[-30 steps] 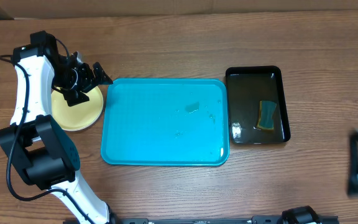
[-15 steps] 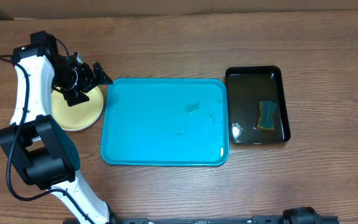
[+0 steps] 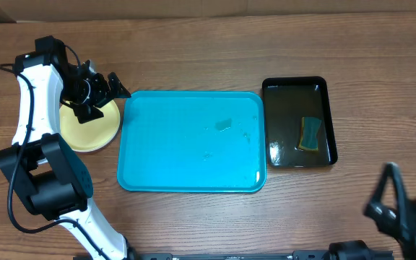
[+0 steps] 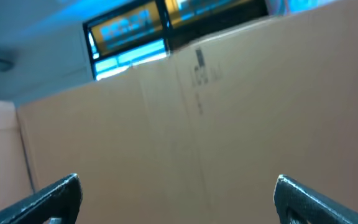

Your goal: Clean dirty plates on tray and stack at the side

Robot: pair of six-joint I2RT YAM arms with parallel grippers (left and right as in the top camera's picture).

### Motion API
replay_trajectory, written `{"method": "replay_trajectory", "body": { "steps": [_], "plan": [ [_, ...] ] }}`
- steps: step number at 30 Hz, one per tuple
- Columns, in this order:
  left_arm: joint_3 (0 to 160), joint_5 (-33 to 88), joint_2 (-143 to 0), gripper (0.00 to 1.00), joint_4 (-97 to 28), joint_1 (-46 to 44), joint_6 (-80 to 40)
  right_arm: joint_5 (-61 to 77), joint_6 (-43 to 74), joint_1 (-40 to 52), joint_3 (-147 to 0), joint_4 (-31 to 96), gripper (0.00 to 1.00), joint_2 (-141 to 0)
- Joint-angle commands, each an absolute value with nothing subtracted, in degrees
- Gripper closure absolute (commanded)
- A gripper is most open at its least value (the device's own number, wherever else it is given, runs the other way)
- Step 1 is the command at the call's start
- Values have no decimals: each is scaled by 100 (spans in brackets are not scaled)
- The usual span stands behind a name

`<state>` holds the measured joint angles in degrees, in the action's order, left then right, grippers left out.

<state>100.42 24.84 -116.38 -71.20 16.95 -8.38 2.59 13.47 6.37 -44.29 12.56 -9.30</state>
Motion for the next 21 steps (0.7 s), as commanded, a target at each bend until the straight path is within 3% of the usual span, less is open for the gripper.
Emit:
{"method": "replay_trajectory", "body": {
  "steps": [1,14,21],
  "plan": [
    [9972,2484,-11671,0,-7122,1673,-814,486,1354,602,-3590,834,0,-635],
    [9972,2484,-11671,0,-7122,1673,-814,482,1374,587,-569,-1691,0,-19],
    [9972,2484,-11671,0,-7122,1673,-814,270,1326,585,-45,-1446,0,-16]
  ]
}}
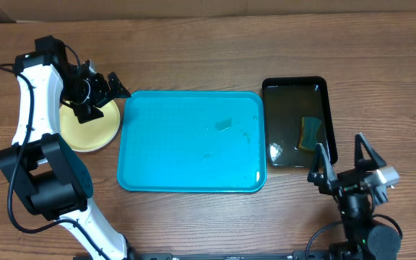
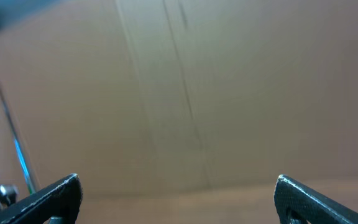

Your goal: Clean dirty plates on tray and stack at the side

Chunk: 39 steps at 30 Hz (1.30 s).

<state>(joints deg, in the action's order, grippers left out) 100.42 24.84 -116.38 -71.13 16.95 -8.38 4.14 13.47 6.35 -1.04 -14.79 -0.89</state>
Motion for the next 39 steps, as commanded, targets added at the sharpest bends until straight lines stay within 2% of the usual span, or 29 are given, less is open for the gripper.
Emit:
{"method": "replay_trajectory", "body": {
  "steps": [1,8,12,22,39],
  "plan": [
    [9972,2486,-11671,0,-7122,1673,-814,246,1319,585,-45,-1321,0,-16],
    [9972,2484,-11671,0,-7120,1673,-814,-209,1297,580,-45,456,0,-16],
    [9972,2484,-11671,0,-7122,1673,-814,60,572,582,-45,486,0,-16],
    [9974,2484,-11671,0,-7122,1673,-814,49,-204,580,-45,484,0,-16],
    [9972,2484,-11671,0,-7122,1673,-814,23,-285,582,-45,484,0,-16]
  ]
}}
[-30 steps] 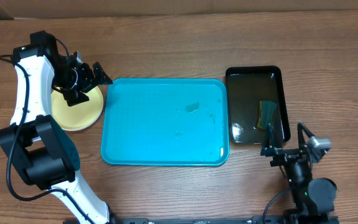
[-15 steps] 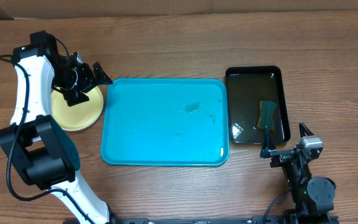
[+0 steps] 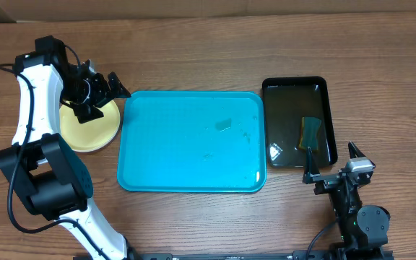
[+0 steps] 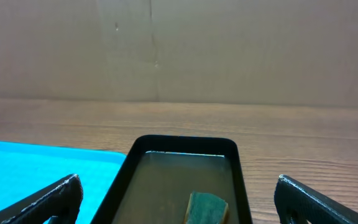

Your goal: Clean dirty plates on tray and stack at the side

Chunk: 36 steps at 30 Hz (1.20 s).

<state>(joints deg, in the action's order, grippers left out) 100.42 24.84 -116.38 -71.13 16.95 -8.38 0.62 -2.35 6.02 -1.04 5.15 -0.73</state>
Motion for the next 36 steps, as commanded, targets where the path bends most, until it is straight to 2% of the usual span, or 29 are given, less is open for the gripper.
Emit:
{"method": "replay_trajectory", "body": {
  "steps": [1,23,36],
  "plan": [
    [9972,2484,-11671,0,-7122,1673,-814,23,-285,582,-45,484,0,-16],
    [9974,2482,-11483,0,-7122,1645,-814,23,-285,582,-45,484,0,-16],
    [9974,2071,-8447,0,-7124,854,-814,23,-285,582,-45,484,0,-16]
  ]
}}
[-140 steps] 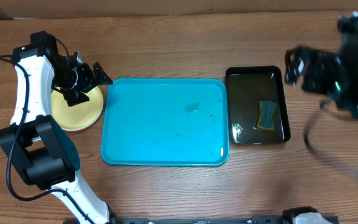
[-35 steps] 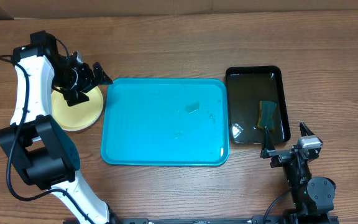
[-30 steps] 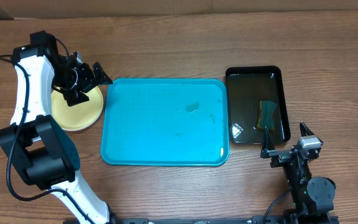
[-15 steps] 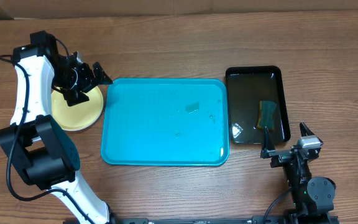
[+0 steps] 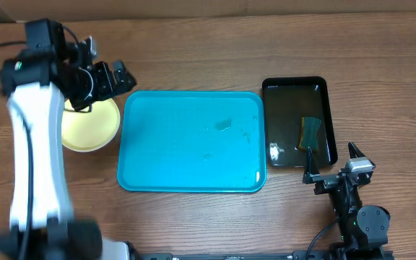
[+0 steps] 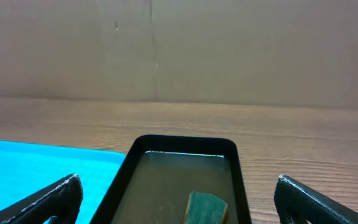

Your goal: Clean dirty plates on tray and stack at the side

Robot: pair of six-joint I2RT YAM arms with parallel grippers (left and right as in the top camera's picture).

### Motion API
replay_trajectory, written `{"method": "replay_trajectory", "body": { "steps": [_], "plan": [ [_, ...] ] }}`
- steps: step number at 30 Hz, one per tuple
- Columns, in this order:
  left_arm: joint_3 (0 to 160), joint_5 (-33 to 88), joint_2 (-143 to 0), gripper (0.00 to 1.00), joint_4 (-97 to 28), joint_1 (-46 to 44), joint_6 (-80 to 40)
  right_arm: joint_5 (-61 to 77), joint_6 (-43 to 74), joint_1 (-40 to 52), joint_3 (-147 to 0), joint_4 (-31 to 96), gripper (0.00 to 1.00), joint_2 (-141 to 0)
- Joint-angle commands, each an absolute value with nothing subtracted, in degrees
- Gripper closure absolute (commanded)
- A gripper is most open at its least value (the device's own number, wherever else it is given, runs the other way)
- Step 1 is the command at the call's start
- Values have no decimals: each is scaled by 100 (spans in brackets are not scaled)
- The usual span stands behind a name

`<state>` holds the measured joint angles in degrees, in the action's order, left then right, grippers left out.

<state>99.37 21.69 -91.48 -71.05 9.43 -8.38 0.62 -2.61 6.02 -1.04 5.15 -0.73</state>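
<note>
Pale yellow plates [image 5: 89,130] lie stacked on the table, left of the blue tray [image 5: 191,173]. The tray holds no plates, only drops of water. My left gripper [image 5: 113,76] hovers over the far right edge of the stack, open and holding nothing; its arm is blurred. My right gripper [image 5: 331,165] sits low at the near right, open and holding nothing. It faces the black tub [image 6: 166,144], with the gripper's midpoint [image 6: 178,186] in front of the green sponge [image 6: 205,208] lying in the water.
The black tub [image 5: 323,83] stands right of the tray with the sponge [image 5: 310,133] in it. A cardboard wall [image 6: 229,50] runs along the table's far side. Bare wood [image 5: 193,58] lies behind the tray.
My left arm has moved: it now reads larger and blurred in the overhead view, and its gripper sits a little farther right and back over the stack's edge. The right arm has not moved.
The left gripper stayed open over the yellow stack through all earlier moments. The right gripper was first at the near right corner, facing cardboard. Later it faced the wall near the tub, then the tub and sponge, where it remains. Now the left arm has shifted.
</note>
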Motion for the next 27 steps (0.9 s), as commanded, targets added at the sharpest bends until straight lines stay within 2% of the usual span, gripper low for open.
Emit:
{"method": "replay_trajectory", "body": {
  "steps": [1,12,27],
  "plan": [
    [9972,2071,-8154,0,-7126,812,-814,23,-285,582,-45,484,0,-16],
    [9467,2056,-5732,0,-7131,521,-814,23,-285,582,-45,484,0,-16],
    [5592,1887,-2178,0,-6845,521,-816,23,-285,582,-45,484,0,-16]
  ]
}}
